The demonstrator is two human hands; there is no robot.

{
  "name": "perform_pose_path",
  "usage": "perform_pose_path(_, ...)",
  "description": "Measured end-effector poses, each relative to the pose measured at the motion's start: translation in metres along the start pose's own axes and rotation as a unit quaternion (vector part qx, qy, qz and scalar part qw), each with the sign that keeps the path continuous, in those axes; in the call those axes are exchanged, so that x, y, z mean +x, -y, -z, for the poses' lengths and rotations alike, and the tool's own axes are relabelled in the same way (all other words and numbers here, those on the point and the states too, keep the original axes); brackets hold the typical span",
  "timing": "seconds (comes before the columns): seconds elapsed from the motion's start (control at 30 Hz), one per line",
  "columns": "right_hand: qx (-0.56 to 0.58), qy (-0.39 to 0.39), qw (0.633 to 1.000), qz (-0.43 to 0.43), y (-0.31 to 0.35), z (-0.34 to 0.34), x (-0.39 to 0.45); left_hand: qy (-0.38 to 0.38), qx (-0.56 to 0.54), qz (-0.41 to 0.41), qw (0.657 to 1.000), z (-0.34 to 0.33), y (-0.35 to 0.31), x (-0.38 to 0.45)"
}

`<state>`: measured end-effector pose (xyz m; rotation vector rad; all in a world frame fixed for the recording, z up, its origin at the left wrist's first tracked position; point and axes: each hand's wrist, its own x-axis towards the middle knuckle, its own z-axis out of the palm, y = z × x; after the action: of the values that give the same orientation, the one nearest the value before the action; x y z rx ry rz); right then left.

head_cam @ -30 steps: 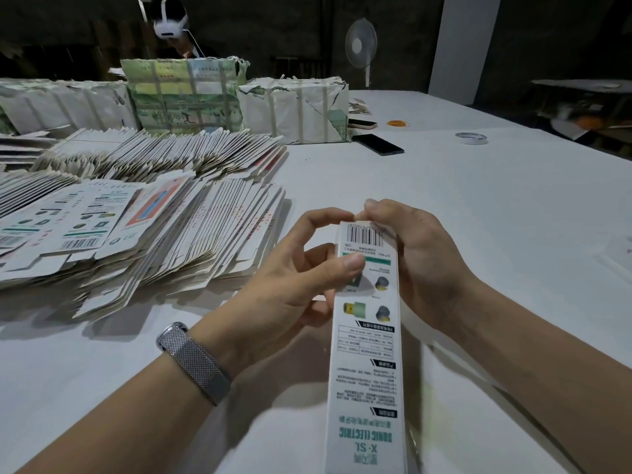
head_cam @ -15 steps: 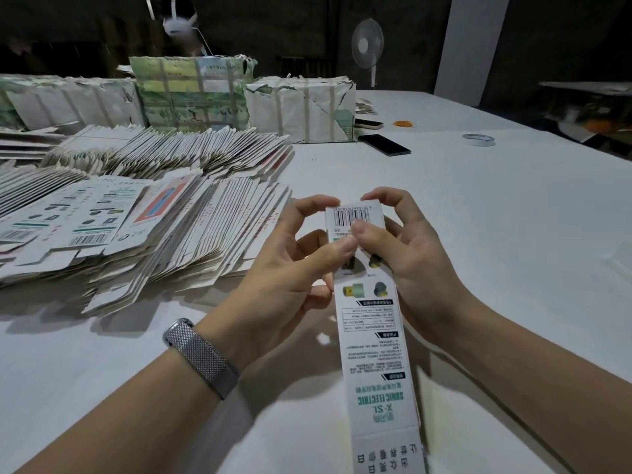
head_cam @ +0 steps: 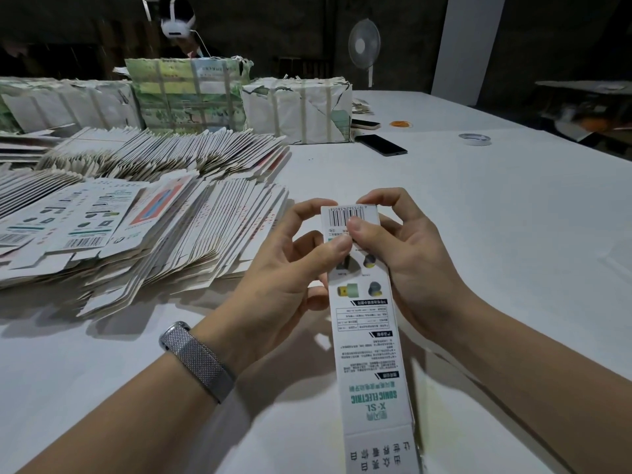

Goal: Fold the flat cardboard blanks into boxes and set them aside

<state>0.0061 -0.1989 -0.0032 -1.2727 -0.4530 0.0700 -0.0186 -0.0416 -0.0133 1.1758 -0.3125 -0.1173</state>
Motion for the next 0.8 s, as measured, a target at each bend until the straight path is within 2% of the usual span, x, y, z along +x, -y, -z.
perform_pose_path(0.3,-0.045,-0.02,0.999,-0.006,-0.004,0.002,0.002,-0.03,0.018,-0.006,0.999,-0.002,0.003,0.001)
perform_pose_path(0.5,-0.218,-0.069,0.973,-0.015,-0.008,0.003,0.005,-0.106,0.075,-0.027,0.991,-0.003,0.006,0.003)
perform_pose_path(0.6,-0.316,-0.031,0.948,0.012,-0.006,0.003,0.005,-0.146,0.096,-0.061,0.983,0.0,0.006,0.004)
perform_pose_path(0.73,-0.375,0.057,0.925,-0.024,0.001,0.001,0.001,-0.174,0.112,-0.085,0.975,0.004,0.007,0.005)
perform_pose_path(0.8,-0.406,0.072,0.911,-0.026,0.006,0.0,0.0,-0.179,0.119,-0.089,0.973,0.005,0.009,0.006)
